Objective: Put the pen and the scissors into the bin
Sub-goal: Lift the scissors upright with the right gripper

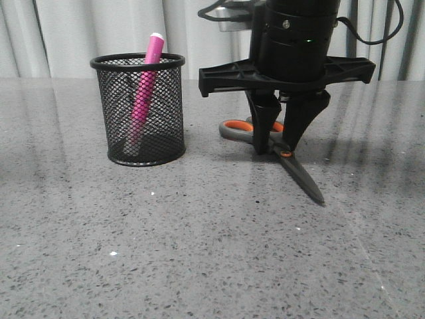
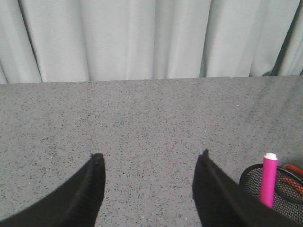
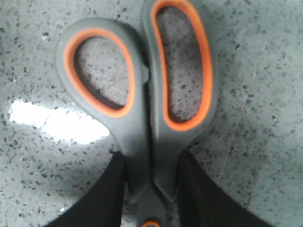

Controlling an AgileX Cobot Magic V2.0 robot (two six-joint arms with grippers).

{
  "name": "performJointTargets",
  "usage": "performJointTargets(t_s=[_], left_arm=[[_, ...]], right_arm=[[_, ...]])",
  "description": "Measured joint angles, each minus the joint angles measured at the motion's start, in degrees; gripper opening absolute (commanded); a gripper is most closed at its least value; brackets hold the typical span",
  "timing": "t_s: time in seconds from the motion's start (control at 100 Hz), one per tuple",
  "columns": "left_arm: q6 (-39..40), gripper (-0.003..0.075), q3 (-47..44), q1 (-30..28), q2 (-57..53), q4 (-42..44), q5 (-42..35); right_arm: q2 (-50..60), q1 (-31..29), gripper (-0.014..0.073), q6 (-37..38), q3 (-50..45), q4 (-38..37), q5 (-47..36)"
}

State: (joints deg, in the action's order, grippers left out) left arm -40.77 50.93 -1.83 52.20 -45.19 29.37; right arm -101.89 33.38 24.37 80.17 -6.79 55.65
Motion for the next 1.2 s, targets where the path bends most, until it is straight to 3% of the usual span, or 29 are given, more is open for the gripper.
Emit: performJointTargets(t_s=[0.19,0.35,0.68,1.06,1.2], left_arm=[[0.0,0.0385,0.0,0.0,0.0,0.0,-0.09],[0.0,0.0385,0.0,0.0,0.0,0.0,-0.09],[0.0,0.0385,0.0,0.0,0.0,0.0,-0.09],[0.0,0.0385,0.0,0.0,0.0,0.0,-0.09],[0.0,0.0385,0.0,0.0,0.0,0.0,-0.09]], right_arm=[[3.27,0.0,-0.0075,0.12,-0.9,-2.13,-2.39],[12.02,0.0,-0.0076,2.77,-5.57,-5.15,-10.17],[24.86,0.0,-0.0076,4.53,-19.73,-6.77,-45.58],[17.72,0.0,-0.0076,4.74,-20.92,-10.04,-79.4],[13.58,0.0,-0.0076,4.74,-20.92,-12.64,-86.7]])
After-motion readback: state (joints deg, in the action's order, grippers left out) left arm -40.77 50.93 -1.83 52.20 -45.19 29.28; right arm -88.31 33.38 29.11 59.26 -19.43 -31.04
